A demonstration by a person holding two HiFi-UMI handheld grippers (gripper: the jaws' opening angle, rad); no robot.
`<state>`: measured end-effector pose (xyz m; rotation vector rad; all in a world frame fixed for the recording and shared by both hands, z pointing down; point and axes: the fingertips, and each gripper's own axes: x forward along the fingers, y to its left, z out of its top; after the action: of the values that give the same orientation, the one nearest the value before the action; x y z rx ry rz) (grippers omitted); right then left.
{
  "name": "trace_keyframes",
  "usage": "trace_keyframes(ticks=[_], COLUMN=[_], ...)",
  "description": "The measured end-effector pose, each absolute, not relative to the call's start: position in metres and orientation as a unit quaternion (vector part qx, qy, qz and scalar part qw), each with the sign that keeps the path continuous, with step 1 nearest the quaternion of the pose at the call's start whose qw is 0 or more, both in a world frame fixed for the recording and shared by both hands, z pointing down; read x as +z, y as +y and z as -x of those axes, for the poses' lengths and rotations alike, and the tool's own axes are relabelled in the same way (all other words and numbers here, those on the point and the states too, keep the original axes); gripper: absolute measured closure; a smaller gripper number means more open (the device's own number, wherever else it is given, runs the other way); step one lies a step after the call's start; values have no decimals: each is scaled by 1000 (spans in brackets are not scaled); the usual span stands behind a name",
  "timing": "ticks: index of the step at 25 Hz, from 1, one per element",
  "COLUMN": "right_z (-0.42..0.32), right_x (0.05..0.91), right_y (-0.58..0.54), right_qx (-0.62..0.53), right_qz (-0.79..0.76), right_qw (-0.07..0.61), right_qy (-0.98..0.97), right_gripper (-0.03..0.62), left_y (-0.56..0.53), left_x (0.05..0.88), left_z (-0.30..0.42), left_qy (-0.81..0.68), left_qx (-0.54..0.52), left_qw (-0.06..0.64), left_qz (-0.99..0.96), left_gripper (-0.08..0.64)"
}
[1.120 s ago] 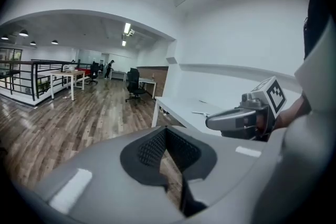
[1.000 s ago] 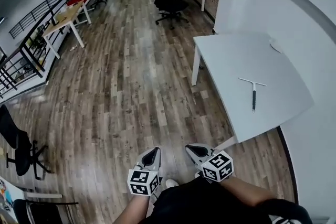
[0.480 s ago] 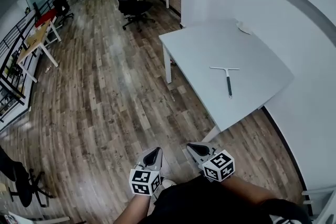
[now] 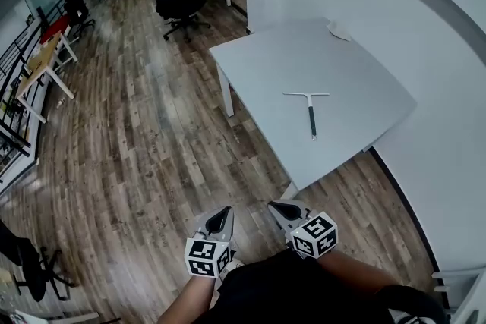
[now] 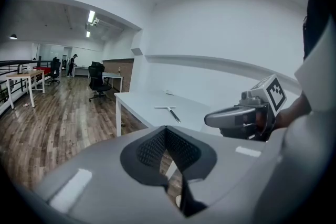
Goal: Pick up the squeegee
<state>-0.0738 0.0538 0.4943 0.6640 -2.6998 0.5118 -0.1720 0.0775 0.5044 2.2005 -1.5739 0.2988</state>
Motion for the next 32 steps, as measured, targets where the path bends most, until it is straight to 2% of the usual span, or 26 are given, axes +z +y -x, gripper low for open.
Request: trace_keyframes(ticks=[22, 32], right_z=[-88, -130], right_x=[513, 524], right_y=[-60, -91], right_qx=[203, 234], right_qz=[-235, -254], right_qw=[136, 115], right_qy=[-941, -931], right_gripper=[586, 586], left_y=[-28, -58], left_x=[517, 511], left_z=[18, -25], left_qy=[-580, -557], left_qx=[122, 164], left_qw=[205, 193], left_qz=[-779, -791], left_gripper=[554, 554])
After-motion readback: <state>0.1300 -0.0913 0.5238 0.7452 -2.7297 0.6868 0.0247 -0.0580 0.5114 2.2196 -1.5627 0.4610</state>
